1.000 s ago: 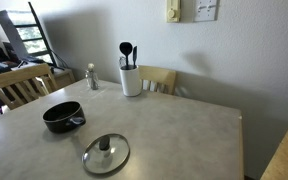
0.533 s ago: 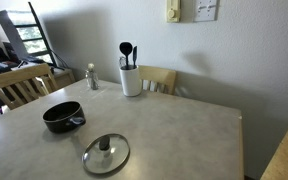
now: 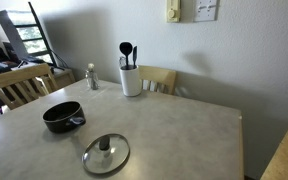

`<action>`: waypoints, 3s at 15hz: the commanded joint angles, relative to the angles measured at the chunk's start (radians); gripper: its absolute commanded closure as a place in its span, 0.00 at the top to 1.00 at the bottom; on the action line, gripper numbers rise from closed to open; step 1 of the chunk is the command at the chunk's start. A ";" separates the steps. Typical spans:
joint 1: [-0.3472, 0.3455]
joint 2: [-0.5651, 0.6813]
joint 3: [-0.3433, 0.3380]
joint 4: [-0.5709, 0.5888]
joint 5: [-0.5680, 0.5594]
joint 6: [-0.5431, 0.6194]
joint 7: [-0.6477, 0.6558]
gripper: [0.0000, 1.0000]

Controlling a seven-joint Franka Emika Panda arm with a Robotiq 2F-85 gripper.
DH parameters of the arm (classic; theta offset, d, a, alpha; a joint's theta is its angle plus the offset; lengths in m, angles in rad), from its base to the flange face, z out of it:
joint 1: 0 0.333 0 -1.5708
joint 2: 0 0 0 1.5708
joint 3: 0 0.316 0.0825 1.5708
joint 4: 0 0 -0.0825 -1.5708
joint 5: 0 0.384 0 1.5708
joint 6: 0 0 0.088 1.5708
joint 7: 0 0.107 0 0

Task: Place the glass lid on top of the black pot

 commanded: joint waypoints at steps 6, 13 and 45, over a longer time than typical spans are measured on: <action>-0.005 0.000 0.004 0.003 0.004 -0.004 -0.003 1.00; -0.005 0.000 0.004 0.003 0.004 -0.004 -0.003 1.00; -0.103 0.280 -0.083 -0.022 -0.167 0.390 -0.064 1.00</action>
